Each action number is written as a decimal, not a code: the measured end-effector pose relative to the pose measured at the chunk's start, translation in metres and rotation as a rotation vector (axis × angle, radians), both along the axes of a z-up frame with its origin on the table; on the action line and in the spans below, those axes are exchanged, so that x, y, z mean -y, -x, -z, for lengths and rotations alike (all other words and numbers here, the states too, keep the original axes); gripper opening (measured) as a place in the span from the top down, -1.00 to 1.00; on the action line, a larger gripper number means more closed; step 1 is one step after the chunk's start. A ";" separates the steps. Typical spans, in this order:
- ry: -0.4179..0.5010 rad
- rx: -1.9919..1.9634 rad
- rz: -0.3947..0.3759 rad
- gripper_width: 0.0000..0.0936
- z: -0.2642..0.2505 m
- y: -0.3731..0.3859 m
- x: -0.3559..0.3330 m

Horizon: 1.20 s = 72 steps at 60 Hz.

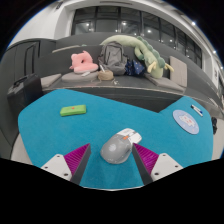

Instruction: Arrange mouse

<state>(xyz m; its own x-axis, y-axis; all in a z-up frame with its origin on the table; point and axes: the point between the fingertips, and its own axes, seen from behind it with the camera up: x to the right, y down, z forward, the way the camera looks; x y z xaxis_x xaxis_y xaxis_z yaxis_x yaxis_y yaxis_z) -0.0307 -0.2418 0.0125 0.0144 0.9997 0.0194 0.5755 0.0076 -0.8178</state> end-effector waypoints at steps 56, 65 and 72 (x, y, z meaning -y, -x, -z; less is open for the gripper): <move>-0.054 0.037 -0.062 0.09 0.021 0.109 -0.004; -0.038 -0.072 -0.102 0.23 -0.041 0.108 -0.008; 0.002 -0.164 -0.082 0.23 -0.112 0.118 -0.046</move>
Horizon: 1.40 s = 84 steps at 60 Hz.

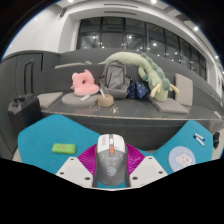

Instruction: Arrange mouse

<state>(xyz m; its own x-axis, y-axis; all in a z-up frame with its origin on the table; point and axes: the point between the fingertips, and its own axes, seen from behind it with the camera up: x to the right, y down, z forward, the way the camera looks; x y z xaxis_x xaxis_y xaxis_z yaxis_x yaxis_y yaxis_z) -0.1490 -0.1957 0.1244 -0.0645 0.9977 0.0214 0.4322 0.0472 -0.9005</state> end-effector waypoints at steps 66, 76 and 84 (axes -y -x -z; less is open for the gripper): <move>0.010 0.260 0.275 -0.82 0.078 -0.035 -0.354; 0.027 0.251 0.210 -0.82 0.026 -0.124 -0.294; 0.021 0.258 0.152 -0.83 -0.001 -0.195 -0.243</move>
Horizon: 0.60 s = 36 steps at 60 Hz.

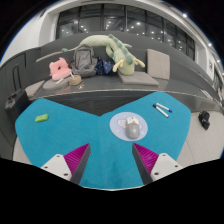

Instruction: Arrange mouse

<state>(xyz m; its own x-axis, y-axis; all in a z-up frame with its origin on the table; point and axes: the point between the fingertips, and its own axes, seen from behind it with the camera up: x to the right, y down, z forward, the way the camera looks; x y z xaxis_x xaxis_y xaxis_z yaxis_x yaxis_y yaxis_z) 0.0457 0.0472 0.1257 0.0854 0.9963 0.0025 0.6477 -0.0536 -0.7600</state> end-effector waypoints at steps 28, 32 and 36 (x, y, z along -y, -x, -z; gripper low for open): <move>-0.024 0.042 -0.018 -0.83 -0.016 -0.111 0.039; -0.042 0.053 -0.028 -0.83 -0.013 -0.114 0.037; -0.064 0.035 -0.027 -0.84 -0.015 -0.113 0.032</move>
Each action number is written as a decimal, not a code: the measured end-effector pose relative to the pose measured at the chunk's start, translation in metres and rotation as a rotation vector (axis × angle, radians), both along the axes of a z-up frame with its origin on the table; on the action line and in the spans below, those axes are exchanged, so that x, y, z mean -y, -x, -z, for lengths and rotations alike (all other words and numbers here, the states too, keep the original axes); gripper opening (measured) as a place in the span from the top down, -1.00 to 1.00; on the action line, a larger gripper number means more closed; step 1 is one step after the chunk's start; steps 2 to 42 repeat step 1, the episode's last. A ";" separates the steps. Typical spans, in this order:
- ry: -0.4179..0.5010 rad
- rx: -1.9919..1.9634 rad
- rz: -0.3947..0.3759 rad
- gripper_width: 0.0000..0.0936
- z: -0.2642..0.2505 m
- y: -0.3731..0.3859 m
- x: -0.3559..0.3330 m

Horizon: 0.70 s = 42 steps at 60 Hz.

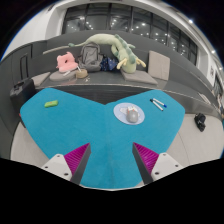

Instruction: Arrange mouse

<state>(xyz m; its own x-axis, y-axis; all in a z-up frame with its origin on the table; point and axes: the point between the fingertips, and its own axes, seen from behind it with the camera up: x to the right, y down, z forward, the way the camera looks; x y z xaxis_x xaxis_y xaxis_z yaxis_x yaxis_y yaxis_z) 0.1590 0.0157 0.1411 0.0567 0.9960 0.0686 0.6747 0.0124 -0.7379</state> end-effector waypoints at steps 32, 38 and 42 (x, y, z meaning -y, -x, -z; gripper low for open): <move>-0.005 -0.002 0.002 -0.83 -0.001 0.000 -0.002; -0.005 -0.002 0.002 -0.83 -0.001 0.000 -0.002; -0.005 -0.002 0.002 -0.83 -0.001 0.000 -0.002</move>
